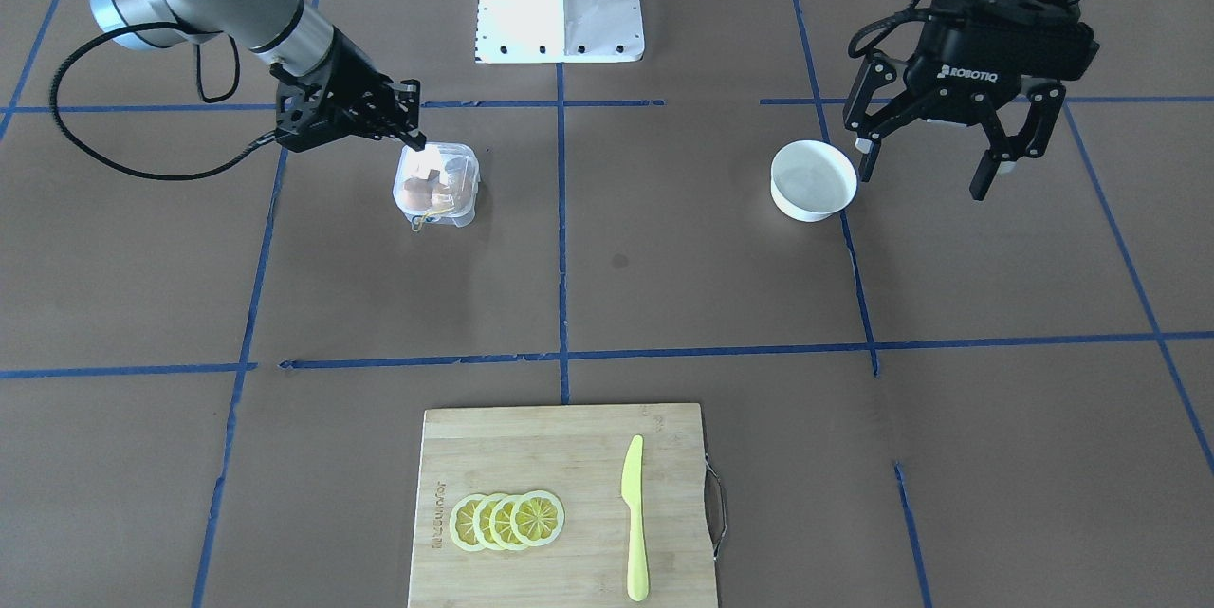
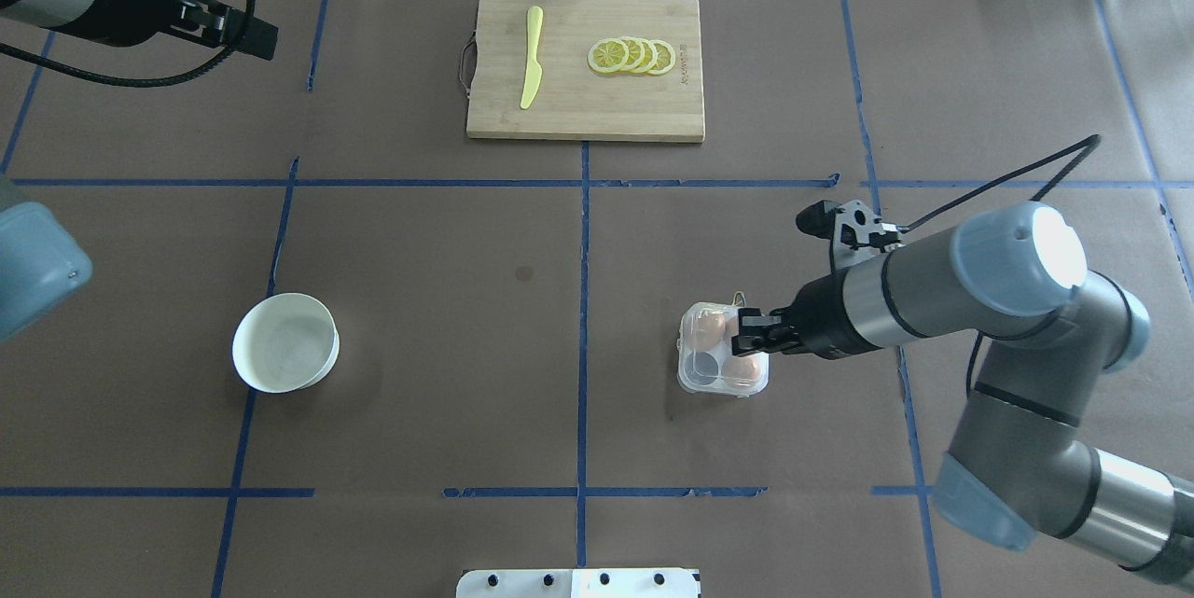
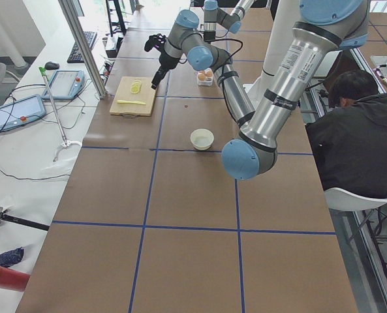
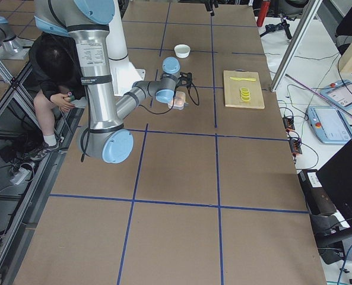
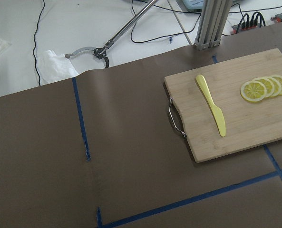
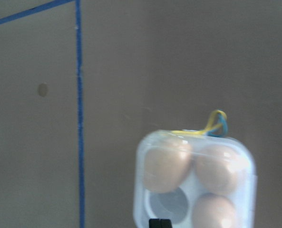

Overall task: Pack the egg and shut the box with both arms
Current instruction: 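Push the clear carton lid down over the eggs with the right gripper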

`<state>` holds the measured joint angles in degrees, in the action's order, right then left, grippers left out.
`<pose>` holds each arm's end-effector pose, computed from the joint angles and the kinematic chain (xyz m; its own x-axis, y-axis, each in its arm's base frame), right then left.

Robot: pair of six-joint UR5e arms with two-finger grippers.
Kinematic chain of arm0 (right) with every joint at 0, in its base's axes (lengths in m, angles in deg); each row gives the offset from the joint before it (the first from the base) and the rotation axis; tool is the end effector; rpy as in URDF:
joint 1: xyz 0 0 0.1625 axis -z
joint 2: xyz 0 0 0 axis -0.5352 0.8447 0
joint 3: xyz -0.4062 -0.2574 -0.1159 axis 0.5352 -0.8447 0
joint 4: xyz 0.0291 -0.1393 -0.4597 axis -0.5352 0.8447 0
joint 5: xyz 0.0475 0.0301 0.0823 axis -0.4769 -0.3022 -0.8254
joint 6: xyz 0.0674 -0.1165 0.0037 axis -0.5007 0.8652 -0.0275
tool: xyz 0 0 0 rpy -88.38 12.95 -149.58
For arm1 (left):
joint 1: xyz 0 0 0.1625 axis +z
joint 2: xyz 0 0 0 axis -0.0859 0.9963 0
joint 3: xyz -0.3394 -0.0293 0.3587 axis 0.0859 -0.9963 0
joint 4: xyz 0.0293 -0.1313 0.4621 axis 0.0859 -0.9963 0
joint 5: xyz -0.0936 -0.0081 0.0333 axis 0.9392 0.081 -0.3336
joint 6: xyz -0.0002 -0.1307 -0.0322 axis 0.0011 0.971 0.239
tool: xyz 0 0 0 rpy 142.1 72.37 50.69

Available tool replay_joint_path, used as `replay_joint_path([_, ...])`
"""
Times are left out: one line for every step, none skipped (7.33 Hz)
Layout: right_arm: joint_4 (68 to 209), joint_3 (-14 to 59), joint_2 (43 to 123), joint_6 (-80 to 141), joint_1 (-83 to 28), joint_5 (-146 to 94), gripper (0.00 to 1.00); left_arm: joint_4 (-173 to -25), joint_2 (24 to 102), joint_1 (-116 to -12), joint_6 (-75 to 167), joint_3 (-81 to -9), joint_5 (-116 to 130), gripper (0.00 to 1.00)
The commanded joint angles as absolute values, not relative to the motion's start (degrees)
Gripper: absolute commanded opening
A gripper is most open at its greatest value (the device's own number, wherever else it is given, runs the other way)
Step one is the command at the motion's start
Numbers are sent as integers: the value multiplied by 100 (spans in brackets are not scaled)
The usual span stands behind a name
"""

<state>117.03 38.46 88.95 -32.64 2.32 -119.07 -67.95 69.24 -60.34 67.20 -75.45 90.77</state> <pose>-0.5347 -0.3943 0.3398 0.3341 0.0122 0.9425 -0.0354 0.9994 -0.0004 0.2778 -0.5746 0.2216 0.7501 0.2848 -0.5969 0.1151 0.8326 0.5418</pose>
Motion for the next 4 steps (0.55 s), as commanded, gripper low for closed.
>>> replay_joint_path([12883,3637,7496,-3269,379,-11722,0,-6799,6822,-6127,6498,-7520,9087,100])
replay_joint_path([12976,3637,7299,-3269,388,-11722,0,-6807,6735,-6127,6497,-7493,9140,100])
replay_joint_path([13012,3620,7149,-3277,397,-11714,18,-6833,6612,-6127,6384,-7502,9323,100])
replay_joint_path([13012,3645,7104,-3338,388,-11600,99,-6816,6455,-6188,6157,-7467,9795,100])
